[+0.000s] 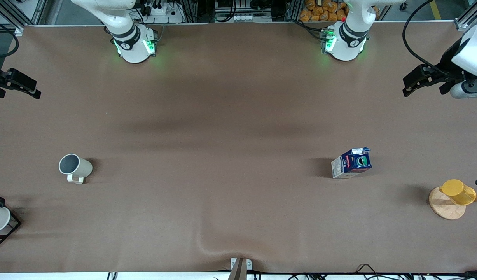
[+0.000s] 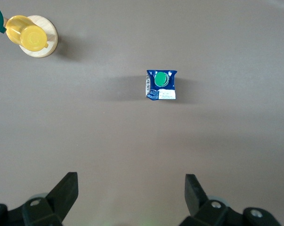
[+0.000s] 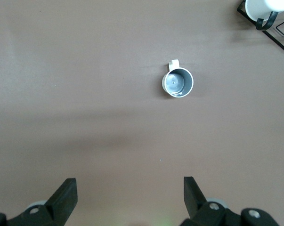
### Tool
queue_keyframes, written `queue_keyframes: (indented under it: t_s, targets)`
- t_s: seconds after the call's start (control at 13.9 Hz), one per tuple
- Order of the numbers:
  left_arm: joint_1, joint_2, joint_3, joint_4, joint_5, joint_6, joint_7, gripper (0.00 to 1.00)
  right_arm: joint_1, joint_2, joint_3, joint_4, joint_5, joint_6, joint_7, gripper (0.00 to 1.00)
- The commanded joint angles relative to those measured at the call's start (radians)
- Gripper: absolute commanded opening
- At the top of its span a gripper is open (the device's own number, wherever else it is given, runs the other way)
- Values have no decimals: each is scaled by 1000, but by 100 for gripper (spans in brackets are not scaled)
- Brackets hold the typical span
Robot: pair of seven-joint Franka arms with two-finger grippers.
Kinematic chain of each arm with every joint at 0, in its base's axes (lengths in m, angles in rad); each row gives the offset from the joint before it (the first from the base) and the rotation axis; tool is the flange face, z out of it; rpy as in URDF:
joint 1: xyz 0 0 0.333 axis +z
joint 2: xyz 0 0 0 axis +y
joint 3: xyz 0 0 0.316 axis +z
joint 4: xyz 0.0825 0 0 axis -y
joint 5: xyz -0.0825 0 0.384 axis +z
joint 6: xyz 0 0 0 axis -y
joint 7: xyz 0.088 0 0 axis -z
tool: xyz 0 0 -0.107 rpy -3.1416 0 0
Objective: Place milk next to cup
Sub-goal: 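Reach the left gripper to the milk carton while the right gripper reaches the mug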
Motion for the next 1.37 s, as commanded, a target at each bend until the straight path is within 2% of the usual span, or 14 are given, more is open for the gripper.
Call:
queue_keyframes:
  t_s: [0.0,0.22,0.58,0.79,1.01,1.3]
  targets:
    - [3,14,0,20,-18,-22,1,100,-16,-16,11,-11,-17,0,5,100]
    - [0,30,0,28,-17,-22,3,100,-12,-15,12,-13,-16,2,5,100]
    - [-9,119,-2,32,-24,8,7,100,-10,26,14,-24,-16,16,5,100]
    - [-11,178,-16,23,-24,82,7,100,-22,126,12,-37,-20,68,-1,100]
    - [-11,254,-16,17,-17,151,6,100,-76,289,5,-30,-22,138,-6,100]
    - [-8,343,-16,16,-15,236,6,100,-154,434,5,-31,-20,276,-165,100]
